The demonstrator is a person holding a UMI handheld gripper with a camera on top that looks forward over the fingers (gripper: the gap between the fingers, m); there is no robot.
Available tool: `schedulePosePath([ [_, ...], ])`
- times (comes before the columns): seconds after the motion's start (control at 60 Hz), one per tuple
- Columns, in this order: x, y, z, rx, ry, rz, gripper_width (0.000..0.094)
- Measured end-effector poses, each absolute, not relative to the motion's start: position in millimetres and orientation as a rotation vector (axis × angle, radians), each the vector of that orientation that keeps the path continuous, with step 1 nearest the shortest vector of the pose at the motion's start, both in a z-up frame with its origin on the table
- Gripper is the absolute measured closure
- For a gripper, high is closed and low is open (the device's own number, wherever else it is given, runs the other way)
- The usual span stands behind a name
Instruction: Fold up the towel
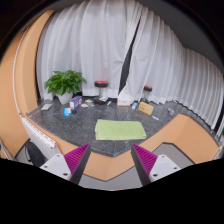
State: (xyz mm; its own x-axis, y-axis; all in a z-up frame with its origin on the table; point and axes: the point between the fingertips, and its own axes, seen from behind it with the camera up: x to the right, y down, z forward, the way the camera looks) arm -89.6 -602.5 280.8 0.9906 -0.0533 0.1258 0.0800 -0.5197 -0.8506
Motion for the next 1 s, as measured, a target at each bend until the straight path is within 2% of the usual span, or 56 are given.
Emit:
schedulePosePath([
  [0.117, -94.4, -598.6, 262.6, -2.149, -0.019, -0.141, 0.0098],
  [0.333, -117.1, -540.5, 177.6, -2.236, -0.024, -0.07, 0.0098],
  [0.517, -137.1, -415.2, 103.8, -2.243, -0.058, -0.026, 0.0095],
  [0.683, -133.3, -289.2, 52.4, -2.232, -0.042, -0.037, 0.0097],
  [0.8, -138.4, -228.6, 15.1, -2.24, -0.067, -0.029, 0.0104],
  [0.9, -135.1, -205.4, -15.8, -2.29, -0.097, -0.06, 0.0223],
  [0.95, -128.4, -195.5, -15.0, -2.251, -0.123, -0.123, 0.0399],
  [1.0, -131.0, -192.8, -13.8, -2.234, -0.133, -0.111, 0.0468],
])
